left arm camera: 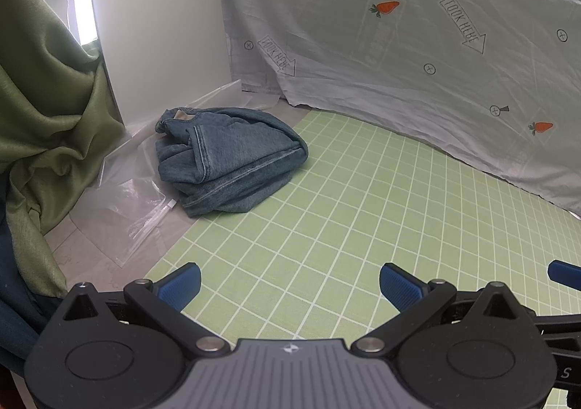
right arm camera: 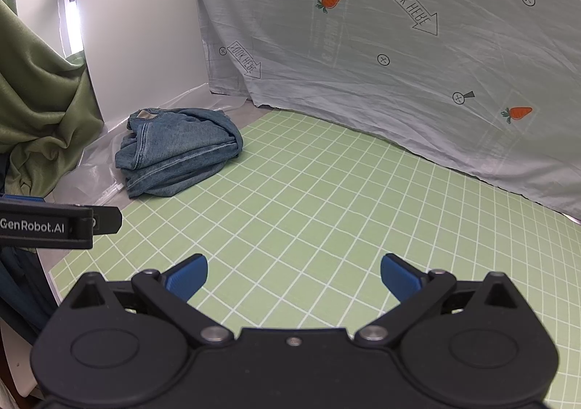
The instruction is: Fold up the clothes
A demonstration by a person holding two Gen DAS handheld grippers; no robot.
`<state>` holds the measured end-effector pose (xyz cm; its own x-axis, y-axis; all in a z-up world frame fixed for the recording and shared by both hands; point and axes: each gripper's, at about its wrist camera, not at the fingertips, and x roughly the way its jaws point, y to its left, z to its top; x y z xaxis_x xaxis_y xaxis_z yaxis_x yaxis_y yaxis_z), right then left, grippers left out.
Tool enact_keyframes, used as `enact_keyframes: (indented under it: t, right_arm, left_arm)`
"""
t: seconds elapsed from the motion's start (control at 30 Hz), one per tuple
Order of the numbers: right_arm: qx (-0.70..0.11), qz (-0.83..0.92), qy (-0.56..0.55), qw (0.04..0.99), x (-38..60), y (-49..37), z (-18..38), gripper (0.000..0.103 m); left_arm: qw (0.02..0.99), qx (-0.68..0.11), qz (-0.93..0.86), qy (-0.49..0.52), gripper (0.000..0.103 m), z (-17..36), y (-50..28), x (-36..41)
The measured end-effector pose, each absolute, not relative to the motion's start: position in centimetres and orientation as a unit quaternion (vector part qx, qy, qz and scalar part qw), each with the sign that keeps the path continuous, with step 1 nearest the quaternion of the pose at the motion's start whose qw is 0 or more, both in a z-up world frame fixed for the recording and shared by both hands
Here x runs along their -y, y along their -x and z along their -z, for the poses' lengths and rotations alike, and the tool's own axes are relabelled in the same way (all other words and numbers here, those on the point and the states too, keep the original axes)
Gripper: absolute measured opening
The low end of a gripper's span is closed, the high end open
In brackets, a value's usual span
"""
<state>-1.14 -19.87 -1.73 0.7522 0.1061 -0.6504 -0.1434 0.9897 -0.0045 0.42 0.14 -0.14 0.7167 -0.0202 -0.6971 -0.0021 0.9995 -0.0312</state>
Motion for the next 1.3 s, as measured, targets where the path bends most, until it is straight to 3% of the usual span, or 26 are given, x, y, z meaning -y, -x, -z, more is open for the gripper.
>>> enact_keyframes:
  t: [0.83, 1.3]
  right_arm:
    - [-0.348, -0.073, 0.037, 0.934, 19.1, -1.0, 2.1, 0.103]
    - [-0.328, -0.081, 0.061, 0.939, 16.2, -10.7, 1.5, 0.103]
  left_arm:
    - [0.923, -0.385, -0.006, 0.015, 0.103, 0.7, -2.7, -0.1]
    - [0.923, -0.383, -0.03, 0.025, 0.103, 1.2, -11.4, -3.5]
